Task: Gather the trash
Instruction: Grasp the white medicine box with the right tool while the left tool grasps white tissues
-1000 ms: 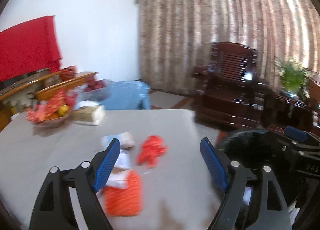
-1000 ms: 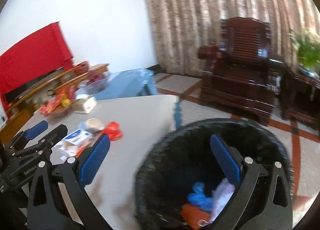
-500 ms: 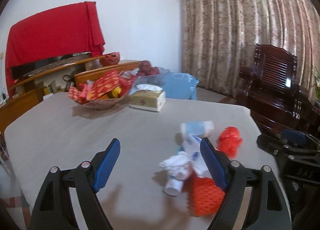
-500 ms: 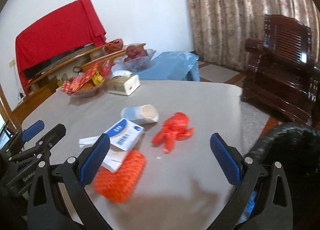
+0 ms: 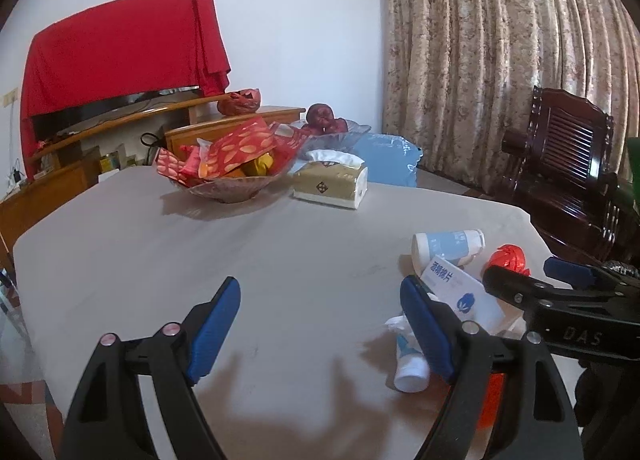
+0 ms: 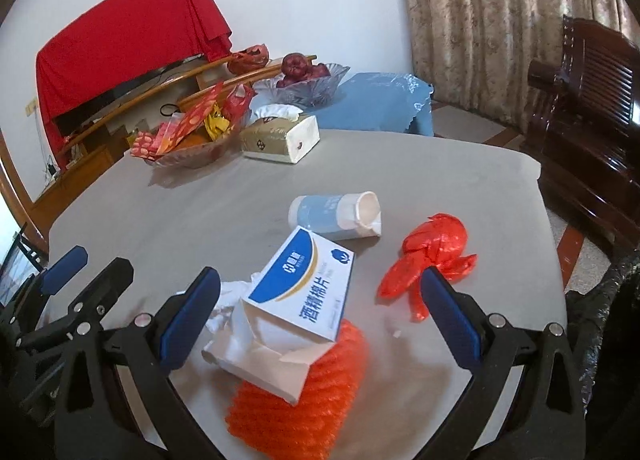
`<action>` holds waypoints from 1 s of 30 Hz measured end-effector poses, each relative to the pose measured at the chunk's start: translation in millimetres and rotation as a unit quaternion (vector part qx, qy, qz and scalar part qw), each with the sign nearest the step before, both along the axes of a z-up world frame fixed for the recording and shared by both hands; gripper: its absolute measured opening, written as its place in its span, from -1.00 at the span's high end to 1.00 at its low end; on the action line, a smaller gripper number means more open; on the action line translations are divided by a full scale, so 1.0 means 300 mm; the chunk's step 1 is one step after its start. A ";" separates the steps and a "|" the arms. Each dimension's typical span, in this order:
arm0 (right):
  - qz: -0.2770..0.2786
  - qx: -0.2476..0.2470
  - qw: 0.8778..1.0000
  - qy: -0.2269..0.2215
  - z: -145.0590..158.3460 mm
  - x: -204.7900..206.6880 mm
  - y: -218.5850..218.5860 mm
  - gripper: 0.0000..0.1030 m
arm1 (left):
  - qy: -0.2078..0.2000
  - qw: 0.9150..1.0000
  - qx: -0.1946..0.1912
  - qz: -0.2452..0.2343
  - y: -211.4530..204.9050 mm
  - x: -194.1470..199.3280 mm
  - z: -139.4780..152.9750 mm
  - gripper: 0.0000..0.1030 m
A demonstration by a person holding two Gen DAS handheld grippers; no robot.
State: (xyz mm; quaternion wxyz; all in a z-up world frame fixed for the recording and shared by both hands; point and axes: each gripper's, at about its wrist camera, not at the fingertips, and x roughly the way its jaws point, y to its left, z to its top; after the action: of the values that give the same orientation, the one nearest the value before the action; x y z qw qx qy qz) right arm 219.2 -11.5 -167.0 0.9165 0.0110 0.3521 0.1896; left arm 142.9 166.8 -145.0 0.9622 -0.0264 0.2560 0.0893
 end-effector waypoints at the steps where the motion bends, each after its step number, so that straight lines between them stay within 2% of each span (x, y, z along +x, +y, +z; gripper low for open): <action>1: 0.000 -0.001 1.000 0.004 -0.006 0.007 0.005 -0.88 | 0.000 1.000 -0.002 0.000 0.005 0.002 -0.003 -0.56; 8: 0.012 0.004 0.999 0.043 -0.065 0.048 0.048 -0.52 | 0.002 1.000 -0.008 -0.001 0.014 0.008 -0.014 -0.56; 10: 0.023 0.011 0.998 0.058 -0.077 0.053 0.059 -0.30 | 0.003 1.000 -0.008 -0.003 0.012 0.009 -0.018 -0.56; 12: 0.033 0.016 0.998 0.059 -0.078 0.047 0.064 -0.24 | 0.004 1.000 -0.010 -0.006 0.008 0.011 -0.019 -0.56; 20: 0.033 0.021 0.999 0.033 0.001 0.013 0.018 -0.15 | 0.013 0.999 -0.018 -0.026 -0.040 0.033 -0.022 -0.56; 24: 0.021 0.028 0.999 0.022 0.040 -0.022 -0.060 -0.14 | 0.021 0.999 -0.027 -0.038 -0.077 0.057 -0.033 -0.56; 30: -0.008 0.006 1.000 0.015 0.044 -0.071 -0.211 -0.13 | 0.033 0.998 -0.031 -0.047 -0.117 0.088 -0.056 -0.56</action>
State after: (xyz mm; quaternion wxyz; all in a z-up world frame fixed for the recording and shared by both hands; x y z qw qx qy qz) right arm 198.0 -74.7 -153.8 0.9124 0.0224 0.3648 0.1841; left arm 169.2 131.5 -161.9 0.9550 -0.0414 0.2914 0.0370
